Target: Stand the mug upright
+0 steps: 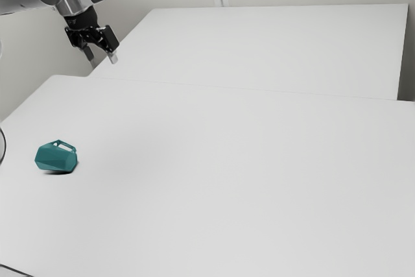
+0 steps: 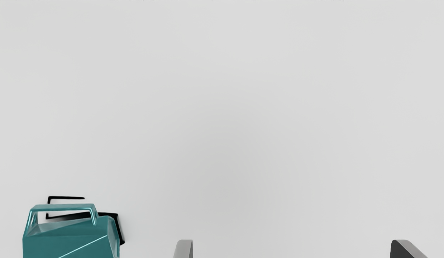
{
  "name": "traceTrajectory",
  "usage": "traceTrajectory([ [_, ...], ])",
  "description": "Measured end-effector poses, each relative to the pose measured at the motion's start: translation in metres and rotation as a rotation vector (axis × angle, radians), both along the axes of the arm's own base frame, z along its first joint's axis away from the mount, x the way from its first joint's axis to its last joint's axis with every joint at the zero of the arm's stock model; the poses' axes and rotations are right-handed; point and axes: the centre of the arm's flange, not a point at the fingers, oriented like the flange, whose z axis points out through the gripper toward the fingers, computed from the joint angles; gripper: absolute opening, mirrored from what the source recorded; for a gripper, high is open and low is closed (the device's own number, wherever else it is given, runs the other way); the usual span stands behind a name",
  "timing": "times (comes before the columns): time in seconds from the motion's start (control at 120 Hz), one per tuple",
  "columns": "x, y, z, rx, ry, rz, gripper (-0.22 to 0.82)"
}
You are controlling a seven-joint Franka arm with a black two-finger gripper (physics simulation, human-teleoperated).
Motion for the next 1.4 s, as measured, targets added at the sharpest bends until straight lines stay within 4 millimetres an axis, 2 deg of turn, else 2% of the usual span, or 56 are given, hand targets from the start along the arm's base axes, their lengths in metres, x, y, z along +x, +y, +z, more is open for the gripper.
traceTrajectory([
  [0.35, -0.001, -0.003, 0.000, -0.007, -0.005, 0.009, 0.60],
  [0.417, -0.004, 0.006, 0.003, -0.007, -0.007, 0.027, 0.60],
  [0.475, -0.012, 0.029, 0.007, -0.025, -0.011, 0.067, 0.60],
  [0.583, -0.042, 0.112, 0.007, -0.138, -0.021, 0.195, 0.60],
  [0.675, -0.070, 0.165, 0.001, -0.234, -0.025, 0.257, 0.60],
  [0.8, -0.118, 0.238, -0.010, -0.337, -0.039, 0.333, 0.60],
  [0.9, -0.146, 0.288, -0.038, -0.414, -0.029, 0.363, 0.60],
  [1.008, -0.152, 0.320, -0.087, -0.501, -0.004, 0.349, 0.60],
  [1.108, -0.145, 0.339, -0.126, -0.556, 0.005, 0.317, 0.60],
  [1.233, -0.148, 0.363, -0.176, -0.632, -0.003, 0.296, 0.60],
  [1.4, -0.146, 0.373, -0.231, -0.701, -0.014, 0.258, 0.60],
])
